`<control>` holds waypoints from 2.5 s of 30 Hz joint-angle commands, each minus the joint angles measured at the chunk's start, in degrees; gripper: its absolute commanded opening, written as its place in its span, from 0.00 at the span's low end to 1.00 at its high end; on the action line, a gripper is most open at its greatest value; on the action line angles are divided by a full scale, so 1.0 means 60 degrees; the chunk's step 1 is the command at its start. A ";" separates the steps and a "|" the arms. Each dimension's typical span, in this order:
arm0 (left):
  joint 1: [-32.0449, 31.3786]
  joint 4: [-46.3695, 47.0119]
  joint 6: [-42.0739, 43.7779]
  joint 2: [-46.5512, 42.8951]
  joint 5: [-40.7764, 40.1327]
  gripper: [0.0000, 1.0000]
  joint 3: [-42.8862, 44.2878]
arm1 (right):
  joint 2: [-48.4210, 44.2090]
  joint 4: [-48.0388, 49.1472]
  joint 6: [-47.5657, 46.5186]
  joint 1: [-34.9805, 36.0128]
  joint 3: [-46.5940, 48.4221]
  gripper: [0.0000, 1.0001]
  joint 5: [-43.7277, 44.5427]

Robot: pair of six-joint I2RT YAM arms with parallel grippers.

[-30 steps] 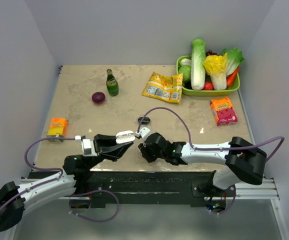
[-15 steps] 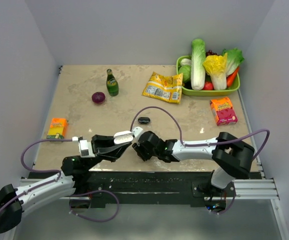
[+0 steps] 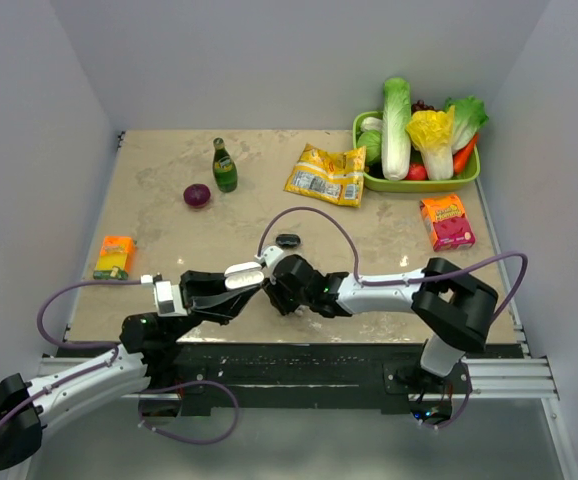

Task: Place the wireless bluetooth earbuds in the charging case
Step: Adjust the earbud at the center of the board.

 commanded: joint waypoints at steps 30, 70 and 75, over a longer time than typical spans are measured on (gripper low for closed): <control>0.0048 0.0279 -0.0031 0.0099 -0.0119 0.00 -0.1885 | -0.1159 -0.0324 -0.0320 0.0078 -0.0479 0.36 0.0685; 0.0048 0.1114 -0.0426 0.0803 -0.0017 0.00 -0.2134 | -0.2595 0.1082 0.1511 0.0372 -0.2135 0.40 0.0069; 0.0048 0.1055 -0.0426 0.0729 -0.0017 0.00 -0.2164 | -0.2141 0.1258 0.1643 0.0372 -0.2223 0.40 -0.0048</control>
